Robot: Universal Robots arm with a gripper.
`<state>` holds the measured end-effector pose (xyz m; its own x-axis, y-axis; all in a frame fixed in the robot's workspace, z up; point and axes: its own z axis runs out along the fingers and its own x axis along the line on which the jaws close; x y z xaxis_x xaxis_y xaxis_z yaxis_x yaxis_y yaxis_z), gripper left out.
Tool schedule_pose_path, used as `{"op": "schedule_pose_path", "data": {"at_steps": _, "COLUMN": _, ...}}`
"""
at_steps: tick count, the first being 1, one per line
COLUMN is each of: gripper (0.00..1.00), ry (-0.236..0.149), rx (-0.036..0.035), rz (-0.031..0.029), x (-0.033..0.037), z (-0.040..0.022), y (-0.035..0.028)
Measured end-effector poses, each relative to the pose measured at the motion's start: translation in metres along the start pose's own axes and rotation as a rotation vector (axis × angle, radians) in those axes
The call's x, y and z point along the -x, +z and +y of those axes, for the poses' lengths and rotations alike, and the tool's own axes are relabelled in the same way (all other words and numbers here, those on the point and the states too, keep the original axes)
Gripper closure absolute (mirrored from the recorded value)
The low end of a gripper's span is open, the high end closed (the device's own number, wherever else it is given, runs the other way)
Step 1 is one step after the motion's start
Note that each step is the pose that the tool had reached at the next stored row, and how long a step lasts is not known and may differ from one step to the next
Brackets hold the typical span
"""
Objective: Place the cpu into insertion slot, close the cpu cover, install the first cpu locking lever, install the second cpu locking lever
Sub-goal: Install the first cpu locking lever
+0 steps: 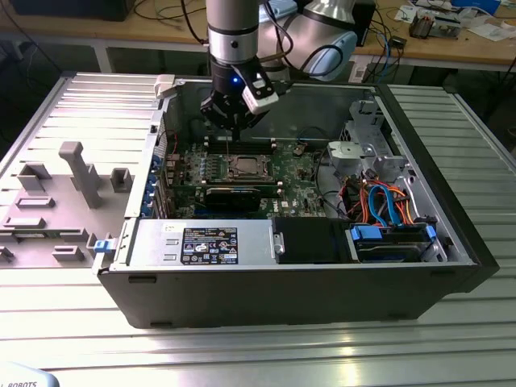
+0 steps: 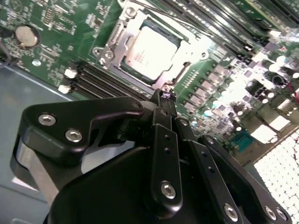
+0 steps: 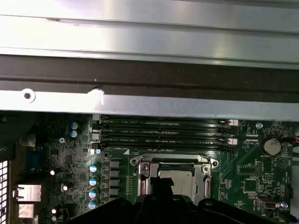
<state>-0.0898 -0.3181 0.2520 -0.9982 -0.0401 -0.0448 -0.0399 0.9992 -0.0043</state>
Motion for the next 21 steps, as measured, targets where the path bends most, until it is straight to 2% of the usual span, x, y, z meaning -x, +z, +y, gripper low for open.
{"op": "schedule_pose_path", "data": {"at_steps": 3, "gripper": 0.89, "ry": 0.000, "rx": 0.0000, "rz": 0.0001, "x": -0.0042, "z": -0.0062, "y": 0.0003}}
{"op": "schedule_pose_path", "data": {"at_steps": 5, "gripper": 0.89, "ry": 0.000, "rx": 0.0000, "rz": 0.0001, "x": -0.0084, "z": -0.0082, "y": 0.0002}}
{"op": "schedule_pose_path", "data": {"at_steps": 12, "gripper": 0.89, "ry": 0.000, "rx": 0.0004, "rz": -0.0001, "x": -0.0288, "z": -0.0099, "y": -0.0005}}
{"op": "schedule_pose_path", "data": {"at_steps": 15, "gripper": 0.89, "ry": 0.000, "rx": 0.0025, "rz": -0.0001, "x": -0.0299, "z": -0.0093, "y": -0.0005}}
{"op": "schedule_pose_path", "data": {"at_steps": 21, "gripper": 0.89, "ry": 0.000, "rx": 0.0032, "rz": -0.0001, "x": -0.0301, "z": -0.0015, "y": -0.0006}}
